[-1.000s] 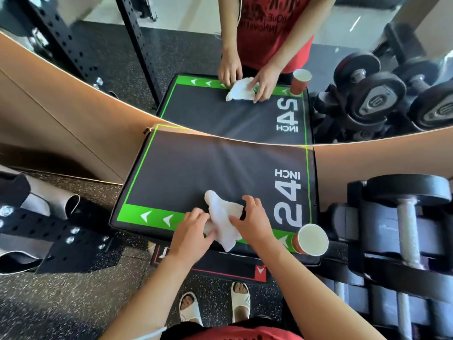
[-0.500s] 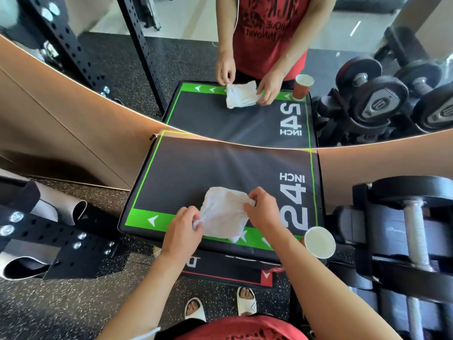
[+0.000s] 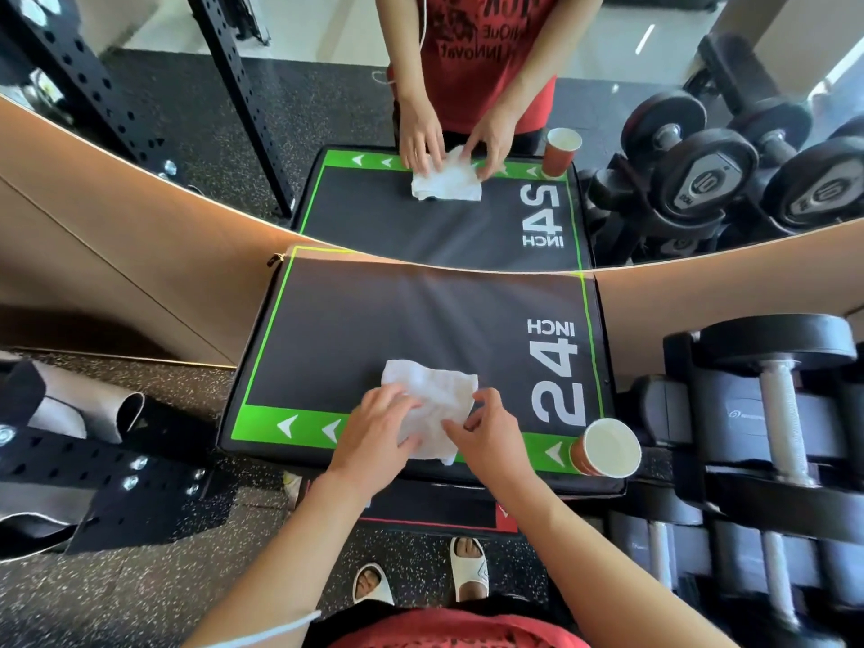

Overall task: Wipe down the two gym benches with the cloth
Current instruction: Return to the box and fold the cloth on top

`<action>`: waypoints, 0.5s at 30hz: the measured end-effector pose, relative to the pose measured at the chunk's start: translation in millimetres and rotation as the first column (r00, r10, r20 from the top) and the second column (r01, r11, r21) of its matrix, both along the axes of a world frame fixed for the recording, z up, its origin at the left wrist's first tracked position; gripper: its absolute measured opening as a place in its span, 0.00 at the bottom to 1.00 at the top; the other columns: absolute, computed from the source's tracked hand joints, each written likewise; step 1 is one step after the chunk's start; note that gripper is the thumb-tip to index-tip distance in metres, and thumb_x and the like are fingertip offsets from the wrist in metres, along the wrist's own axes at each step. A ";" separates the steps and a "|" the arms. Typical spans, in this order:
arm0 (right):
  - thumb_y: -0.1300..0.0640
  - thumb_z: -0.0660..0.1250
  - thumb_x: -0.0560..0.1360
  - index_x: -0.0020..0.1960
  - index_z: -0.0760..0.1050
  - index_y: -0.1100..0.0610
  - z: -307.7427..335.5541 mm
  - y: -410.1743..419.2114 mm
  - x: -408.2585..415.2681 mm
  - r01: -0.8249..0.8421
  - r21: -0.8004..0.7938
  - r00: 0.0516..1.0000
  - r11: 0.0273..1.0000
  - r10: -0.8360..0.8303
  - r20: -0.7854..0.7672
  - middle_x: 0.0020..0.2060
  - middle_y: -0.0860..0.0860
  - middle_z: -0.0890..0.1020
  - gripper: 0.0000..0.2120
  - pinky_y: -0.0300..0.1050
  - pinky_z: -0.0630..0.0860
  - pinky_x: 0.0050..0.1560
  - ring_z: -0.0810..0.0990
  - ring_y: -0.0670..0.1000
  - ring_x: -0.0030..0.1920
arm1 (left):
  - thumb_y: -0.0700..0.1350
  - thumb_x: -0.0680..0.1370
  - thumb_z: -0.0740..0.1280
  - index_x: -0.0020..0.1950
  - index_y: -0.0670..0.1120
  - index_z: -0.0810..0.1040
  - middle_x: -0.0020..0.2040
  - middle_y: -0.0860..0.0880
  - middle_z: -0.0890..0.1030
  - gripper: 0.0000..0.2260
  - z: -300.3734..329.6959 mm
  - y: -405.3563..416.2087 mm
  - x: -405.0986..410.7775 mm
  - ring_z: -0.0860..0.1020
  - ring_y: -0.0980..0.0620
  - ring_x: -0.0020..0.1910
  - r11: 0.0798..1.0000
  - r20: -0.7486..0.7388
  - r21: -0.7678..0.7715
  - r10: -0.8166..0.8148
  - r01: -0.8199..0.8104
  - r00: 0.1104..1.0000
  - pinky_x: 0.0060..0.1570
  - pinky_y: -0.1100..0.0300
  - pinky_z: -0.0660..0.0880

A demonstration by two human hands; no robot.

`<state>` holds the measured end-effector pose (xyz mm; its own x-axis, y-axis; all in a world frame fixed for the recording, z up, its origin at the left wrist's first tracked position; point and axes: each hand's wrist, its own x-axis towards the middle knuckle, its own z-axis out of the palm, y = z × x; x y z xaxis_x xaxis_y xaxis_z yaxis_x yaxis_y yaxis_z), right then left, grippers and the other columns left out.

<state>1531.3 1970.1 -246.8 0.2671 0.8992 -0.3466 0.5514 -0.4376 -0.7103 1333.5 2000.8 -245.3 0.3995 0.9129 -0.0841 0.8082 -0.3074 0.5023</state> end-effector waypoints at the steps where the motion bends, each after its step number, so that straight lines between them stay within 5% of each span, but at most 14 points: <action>1: 0.50 0.74 0.74 0.65 0.67 0.50 -0.4 -1.5 -5.3 0.008 0.012 1.000 1.000 -0.008 -0.010 0.35 0.48 0.80 0.24 0.45 0.75 0.38 0.79 0.45 0.38 | 0.48 0.76 0.77 0.70 0.53 0.79 0.72 0.53 0.74 0.22 -1.9 1.1 -0.3 0.71 0.48 0.71 1.000 -0.013 -0.013 -0.007 0.007 1.000 0.69 0.50 0.72; 7: 0.63 0.64 0.70 0.68 0.62 0.45 1.6 12.7 -14.5 0.043 0.011 0.996 0.999 -0.042 -0.076 0.36 0.50 0.79 0.30 0.46 0.73 0.33 0.79 0.50 0.35 | 0.59 0.74 0.78 0.70 0.56 0.79 0.73 0.51 0.74 0.26 -8.3 2.5 -17.1 0.72 0.46 0.72 0.998 -0.108 0.065 0.034 -0.028 0.994 0.65 0.46 0.76; 10: 0.61 0.68 0.68 0.63 0.65 0.44 3.1 18.9 -2.7 0.066 -0.001 0.994 0.998 -0.065 -0.092 0.34 0.49 0.78 0.27 0.46 0.77 0.35 0.78 0.47 0.34 | 0.61 0.77 0.73 0.72 0.59 0.77 0.75 0.51 0.72 0.24 -7.5 2.5 -21.6 0.71 0.46 0.74 0.995 -0.169 0.087 0.057 -0.042 0.984 0.65 0.47 0.75; 15: 0.49 0.74 0.69 0.47 0.73 0.54 2.4 14.8 3.8 0.027 -0.202 1.000 0.979 -0.028 -0.003 0.38 0.48 0.82 0.14 0.45 0.75 0.36 0.80 0.49 0.38 | 0.50 0.82 0.70 0.71 0.56 0.79 0.75 0.48 0.73 0.17 -7.3 -3.3 -18.8 0.71 0.43 0.73 0.989 -0.163 0.108 0.118 -0.102 0.979 0.64 0.45 0.74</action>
<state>1535.1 1984.9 -244.4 0.2882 0.8028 -0.5219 0.5332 -0.5873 -0.6089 1314.7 1997.4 -252.6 0.2840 0.9576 -0.0489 0.9104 -0.2533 0.3272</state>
